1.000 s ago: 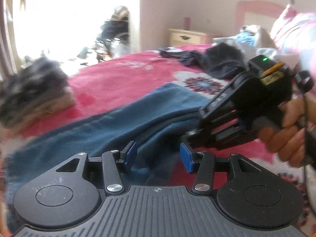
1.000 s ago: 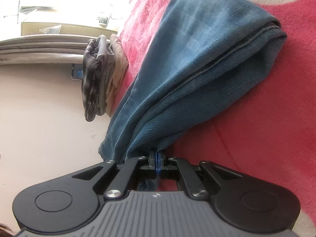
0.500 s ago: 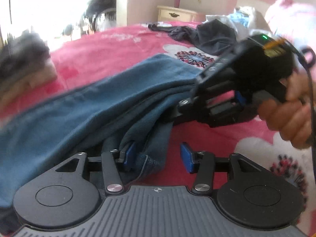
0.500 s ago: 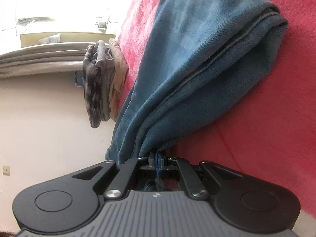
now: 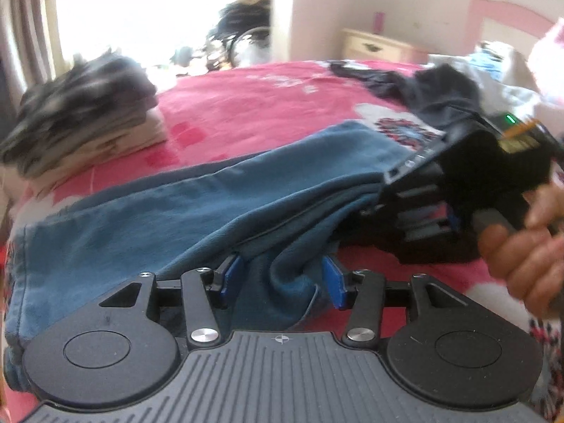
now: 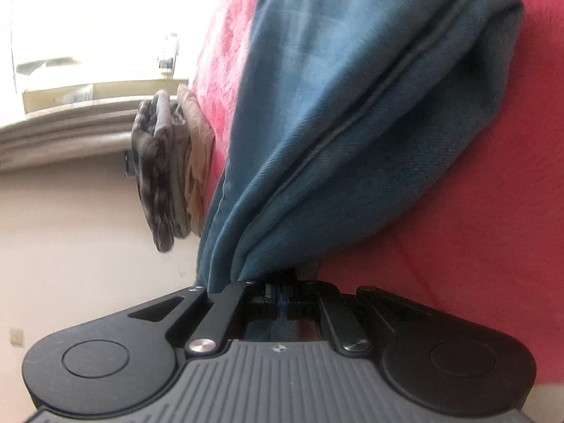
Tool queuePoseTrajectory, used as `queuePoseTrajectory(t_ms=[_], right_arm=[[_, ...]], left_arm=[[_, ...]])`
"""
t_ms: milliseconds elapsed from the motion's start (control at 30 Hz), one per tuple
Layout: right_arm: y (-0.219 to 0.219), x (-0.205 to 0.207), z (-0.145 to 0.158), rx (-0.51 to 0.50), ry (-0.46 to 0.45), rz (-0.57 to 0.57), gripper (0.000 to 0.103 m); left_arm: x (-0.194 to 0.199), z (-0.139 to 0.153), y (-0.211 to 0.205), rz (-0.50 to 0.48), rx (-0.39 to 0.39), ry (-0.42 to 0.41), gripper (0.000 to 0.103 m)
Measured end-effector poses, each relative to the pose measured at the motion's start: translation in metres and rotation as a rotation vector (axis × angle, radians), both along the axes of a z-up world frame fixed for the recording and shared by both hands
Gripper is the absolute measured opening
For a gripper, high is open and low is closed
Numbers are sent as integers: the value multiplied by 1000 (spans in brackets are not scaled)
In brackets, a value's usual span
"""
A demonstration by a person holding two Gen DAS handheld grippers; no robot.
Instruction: Fold clothes
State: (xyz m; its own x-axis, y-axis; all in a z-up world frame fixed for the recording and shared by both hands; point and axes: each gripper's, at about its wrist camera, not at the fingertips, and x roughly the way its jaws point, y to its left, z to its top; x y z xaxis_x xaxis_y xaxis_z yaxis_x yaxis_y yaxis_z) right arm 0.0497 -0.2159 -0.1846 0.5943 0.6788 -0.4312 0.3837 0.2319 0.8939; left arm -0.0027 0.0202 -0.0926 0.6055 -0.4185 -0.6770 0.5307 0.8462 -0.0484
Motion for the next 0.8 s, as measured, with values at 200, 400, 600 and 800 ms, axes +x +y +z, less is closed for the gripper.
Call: queuePoseTrajectory(t_ms=[200,400,600,800], right_arm=[[-2,-10,-24,163,12,-95,7],[-14,-30,-1,65,-59,-69,25],[-19,-43,33,-194,-192,12,23],[30,-31,51,-593,-302,226,7]], left_arm=[[5,0,-1,62,-15,4,27],[8,3,4,100,-52,4,14],[8,7,6,121,-79,-4,9],[5,11,4,116,-93,-33,5]])
